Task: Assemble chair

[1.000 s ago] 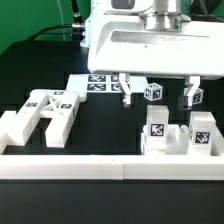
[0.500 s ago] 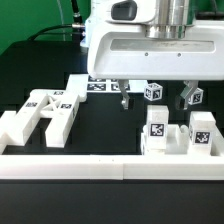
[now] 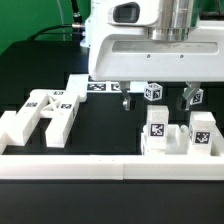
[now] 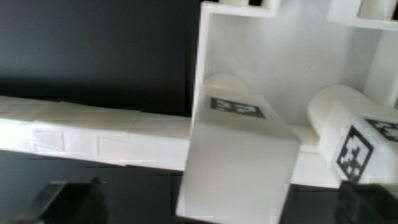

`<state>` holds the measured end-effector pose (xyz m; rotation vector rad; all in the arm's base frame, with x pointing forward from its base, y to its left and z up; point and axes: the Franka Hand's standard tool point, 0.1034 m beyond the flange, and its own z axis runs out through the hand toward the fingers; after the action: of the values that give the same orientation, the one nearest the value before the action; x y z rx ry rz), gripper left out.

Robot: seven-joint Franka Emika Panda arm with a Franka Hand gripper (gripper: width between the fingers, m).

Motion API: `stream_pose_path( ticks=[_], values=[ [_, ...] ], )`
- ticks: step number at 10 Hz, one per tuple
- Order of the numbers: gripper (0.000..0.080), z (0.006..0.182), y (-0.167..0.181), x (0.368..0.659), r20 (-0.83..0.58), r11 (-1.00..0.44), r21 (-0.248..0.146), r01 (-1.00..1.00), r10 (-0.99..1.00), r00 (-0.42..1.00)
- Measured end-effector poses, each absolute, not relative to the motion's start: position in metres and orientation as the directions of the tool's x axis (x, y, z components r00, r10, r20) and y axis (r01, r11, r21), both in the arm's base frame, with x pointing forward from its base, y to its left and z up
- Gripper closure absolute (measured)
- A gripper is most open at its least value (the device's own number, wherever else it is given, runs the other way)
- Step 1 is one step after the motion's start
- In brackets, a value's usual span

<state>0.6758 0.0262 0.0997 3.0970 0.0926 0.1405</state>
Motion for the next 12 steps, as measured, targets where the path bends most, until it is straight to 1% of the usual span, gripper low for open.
stream_pose_path(
  ticks=[3, 5, 10, 11, 12],
  values=[
    [0.0150, 0.0964, 0.0248, 0.6763, 0.092, -0.998, 0.037, 0.050, 0.054, 0.994],
    [0.0150, 0.0931, 0.0317, 0.6747, 0.088, -0.999, 0.028, 0.027, 0.030, 0.996],
    [0.0150, 0.0920, 0.0318, 0.6742, 0.085, -1.000, 0.025, 0.016, 0.018, 0.996],
    [0.0150, 0.0904, 0.0273, 0.6739, 0.084, -1.000, -0.001, -0.025, -0.025, 0.996],
    [0.0150, 0.0900, 0.0244, 0.6741, 0.084, -0.999, -0.005, -0.037, -0.037, 0.996]
  ],
)
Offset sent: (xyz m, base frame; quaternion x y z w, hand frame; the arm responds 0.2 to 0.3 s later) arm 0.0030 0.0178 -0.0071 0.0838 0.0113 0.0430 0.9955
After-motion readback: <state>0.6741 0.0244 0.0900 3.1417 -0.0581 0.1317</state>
